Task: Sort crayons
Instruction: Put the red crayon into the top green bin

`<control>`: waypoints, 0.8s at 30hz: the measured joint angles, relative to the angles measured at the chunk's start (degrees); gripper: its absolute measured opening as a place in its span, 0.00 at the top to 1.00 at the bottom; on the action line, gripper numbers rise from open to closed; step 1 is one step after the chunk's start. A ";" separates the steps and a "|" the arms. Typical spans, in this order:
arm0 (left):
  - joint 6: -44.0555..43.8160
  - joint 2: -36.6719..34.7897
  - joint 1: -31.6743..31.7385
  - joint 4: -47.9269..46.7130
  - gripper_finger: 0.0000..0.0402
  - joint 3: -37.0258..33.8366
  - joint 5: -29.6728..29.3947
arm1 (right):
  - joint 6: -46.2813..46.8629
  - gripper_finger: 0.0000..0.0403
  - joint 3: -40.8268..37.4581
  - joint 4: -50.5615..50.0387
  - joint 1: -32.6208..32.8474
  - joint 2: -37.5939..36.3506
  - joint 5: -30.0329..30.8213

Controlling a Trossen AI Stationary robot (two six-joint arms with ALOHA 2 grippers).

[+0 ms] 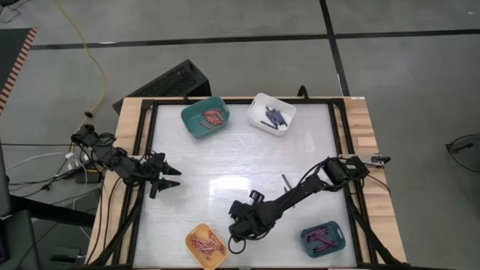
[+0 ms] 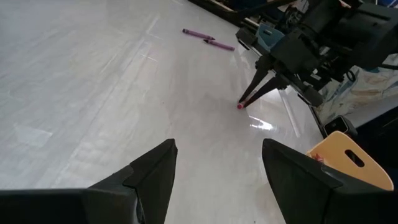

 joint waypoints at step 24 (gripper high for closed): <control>0.00 0.00 0.00 -0.01 0.43 0.02 0.08 | -36.39 1.00 16.99 7.44 -12.79 0.49 2.87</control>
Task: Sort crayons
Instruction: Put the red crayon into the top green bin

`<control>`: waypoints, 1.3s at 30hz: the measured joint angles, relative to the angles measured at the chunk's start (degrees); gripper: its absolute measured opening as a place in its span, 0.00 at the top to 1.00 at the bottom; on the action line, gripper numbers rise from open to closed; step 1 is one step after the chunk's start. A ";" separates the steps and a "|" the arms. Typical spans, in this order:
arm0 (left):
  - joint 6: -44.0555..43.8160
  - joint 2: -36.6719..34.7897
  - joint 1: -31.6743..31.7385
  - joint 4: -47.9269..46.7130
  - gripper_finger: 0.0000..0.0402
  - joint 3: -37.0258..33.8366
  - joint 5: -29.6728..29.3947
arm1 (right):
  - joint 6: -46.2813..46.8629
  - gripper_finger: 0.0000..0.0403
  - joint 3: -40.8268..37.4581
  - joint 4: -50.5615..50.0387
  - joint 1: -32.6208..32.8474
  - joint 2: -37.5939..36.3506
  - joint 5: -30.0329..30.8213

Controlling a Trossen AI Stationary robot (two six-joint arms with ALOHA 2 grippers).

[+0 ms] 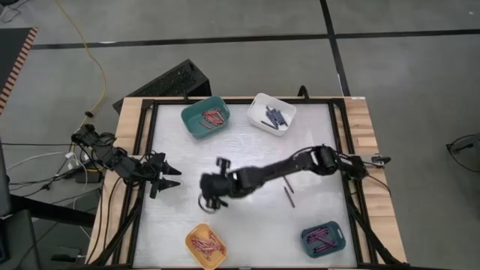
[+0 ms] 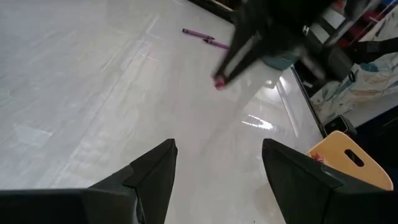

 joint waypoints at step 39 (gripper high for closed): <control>0.00 0.00 0.00 -0.01 0.43 0.00 -0.04 | -8.48 0.99 -1.73 29.66 -32.27 -0.28 -12.27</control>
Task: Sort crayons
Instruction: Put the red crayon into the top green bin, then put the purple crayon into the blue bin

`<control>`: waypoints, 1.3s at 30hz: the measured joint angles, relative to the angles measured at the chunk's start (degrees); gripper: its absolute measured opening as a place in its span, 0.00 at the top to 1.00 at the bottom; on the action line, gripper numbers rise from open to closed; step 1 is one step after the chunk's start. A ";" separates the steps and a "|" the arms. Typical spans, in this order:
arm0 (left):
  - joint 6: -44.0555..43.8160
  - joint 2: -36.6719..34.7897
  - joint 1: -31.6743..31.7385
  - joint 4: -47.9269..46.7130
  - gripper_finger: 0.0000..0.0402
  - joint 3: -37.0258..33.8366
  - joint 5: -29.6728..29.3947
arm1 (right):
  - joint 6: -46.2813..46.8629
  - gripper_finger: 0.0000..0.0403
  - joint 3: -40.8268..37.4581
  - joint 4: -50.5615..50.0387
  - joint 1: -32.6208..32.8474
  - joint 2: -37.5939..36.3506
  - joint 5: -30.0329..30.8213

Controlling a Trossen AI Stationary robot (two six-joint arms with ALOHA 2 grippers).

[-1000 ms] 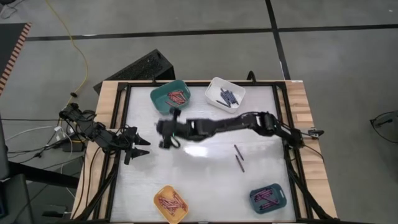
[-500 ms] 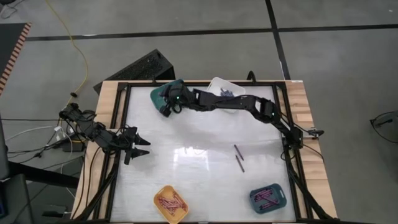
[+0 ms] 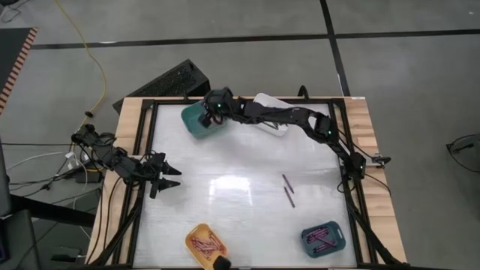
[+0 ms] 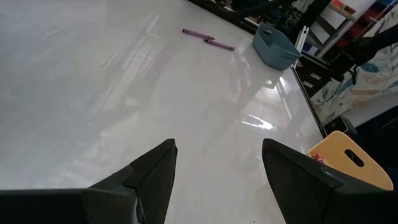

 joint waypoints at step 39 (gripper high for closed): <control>0.00 0.02 0.00 0.00 0.43 0.00 0.02 | 6.94 0.85 18.79 -68.22 2.92 -0.21 -11.42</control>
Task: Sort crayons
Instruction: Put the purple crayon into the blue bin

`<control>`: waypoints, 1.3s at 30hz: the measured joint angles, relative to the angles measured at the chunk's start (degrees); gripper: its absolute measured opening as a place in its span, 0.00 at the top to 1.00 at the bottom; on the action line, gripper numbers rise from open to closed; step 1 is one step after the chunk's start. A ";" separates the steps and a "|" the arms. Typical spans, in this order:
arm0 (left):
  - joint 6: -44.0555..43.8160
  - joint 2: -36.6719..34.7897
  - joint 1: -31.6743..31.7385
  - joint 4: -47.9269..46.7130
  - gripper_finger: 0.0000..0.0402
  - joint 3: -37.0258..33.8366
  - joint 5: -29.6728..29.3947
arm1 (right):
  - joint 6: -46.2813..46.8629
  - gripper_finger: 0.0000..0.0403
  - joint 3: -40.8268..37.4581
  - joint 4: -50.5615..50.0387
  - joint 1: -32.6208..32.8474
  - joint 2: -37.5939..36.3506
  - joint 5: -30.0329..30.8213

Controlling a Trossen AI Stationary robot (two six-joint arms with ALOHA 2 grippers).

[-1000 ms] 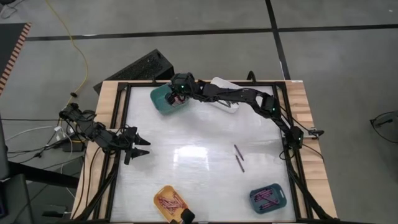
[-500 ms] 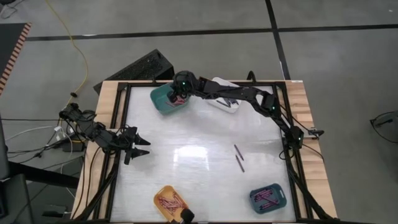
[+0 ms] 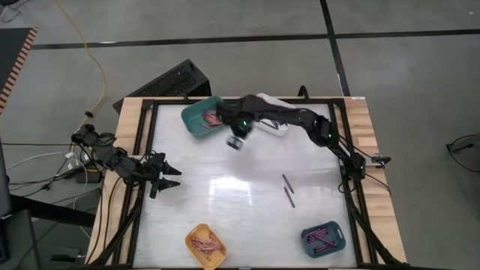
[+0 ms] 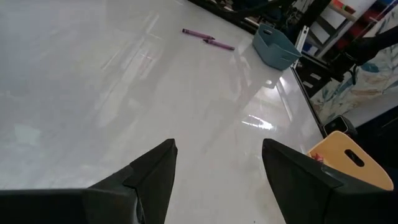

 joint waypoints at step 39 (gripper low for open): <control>0.00 -0.09 0.00 0.02 0.43 0.00 -0.08 | 45.87 0.63 -94.80 42.06 27.36 -51.81 16.28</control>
